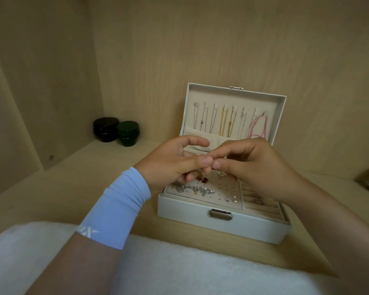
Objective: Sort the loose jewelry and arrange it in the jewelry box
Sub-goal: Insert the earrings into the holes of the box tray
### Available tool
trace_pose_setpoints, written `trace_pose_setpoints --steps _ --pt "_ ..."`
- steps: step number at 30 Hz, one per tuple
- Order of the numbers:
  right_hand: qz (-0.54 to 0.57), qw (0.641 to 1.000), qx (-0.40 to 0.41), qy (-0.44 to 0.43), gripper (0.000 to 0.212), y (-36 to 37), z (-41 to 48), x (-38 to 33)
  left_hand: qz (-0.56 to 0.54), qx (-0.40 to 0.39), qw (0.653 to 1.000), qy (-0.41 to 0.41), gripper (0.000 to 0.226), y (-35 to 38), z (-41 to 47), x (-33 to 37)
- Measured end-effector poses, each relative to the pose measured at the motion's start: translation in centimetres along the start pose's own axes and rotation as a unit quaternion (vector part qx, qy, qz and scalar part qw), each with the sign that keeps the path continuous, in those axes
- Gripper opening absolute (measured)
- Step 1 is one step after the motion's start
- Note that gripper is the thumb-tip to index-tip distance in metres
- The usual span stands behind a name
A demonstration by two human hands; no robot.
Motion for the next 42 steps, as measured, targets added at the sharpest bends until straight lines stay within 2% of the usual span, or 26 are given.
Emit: trace_pose_setpoints --steps 6,9,11,14,16,30,42 --pt "-0.004 1.000 0.007 -0.002 0.009 -0.3 -0.3 0.6 0.019 0.008 1.000 -0.021 0.047 0.2 0.1 -0.3" --pt "-0.130 0.991 0.015 0.009 0.010 -0.9 -0.7 0.9 0.153 0.071 0.985 -0.030 0.022 -0.9 -0.4 -0.2" --pt "-0.248 0.969 -0.017 0.013 0.008 -0.4 -1.1 0.8 0.275 0.108 0.955 -0.015 0.007 -1.8 -0.8 0.2" --pt "-0.364 0.930 -0.060 0.011 0.006 1.2 -1.3 0.6 0.388 0.051 0.919 -0.041 0.012 -1.0 -0.8 -0.1" --pt "-0.397 0.916 -0.062 -0.007 0.006 1.8 -1.4 0.3 0.398 0.021 0.916 -0.049 0.013 -0.4 -0.7 -0.4" --pt "-0.452 0.885 -0.110 -0.019 0.009 2.8 -1.5 -0.2 0.437 0.009 0.897 -0.064 0.013 -0.2 -0.7 -0.3" --pt "-0.438 0.890 -0.125 -0.030 0.015 2.4 -1.8 -0.3 0.409 0.020 0.910 -0.064 0.011 -0.3 -0.7 -0.3"
Point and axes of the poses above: each hand's wrist, its own z-axis towards the middle knuckle, its own y-axis out of the palm, x = y × z, the point moved 6 cm from there along z, towards the middle knuckle, and after that the axes turned 11 degrees about -x, right-handed, at the moved point
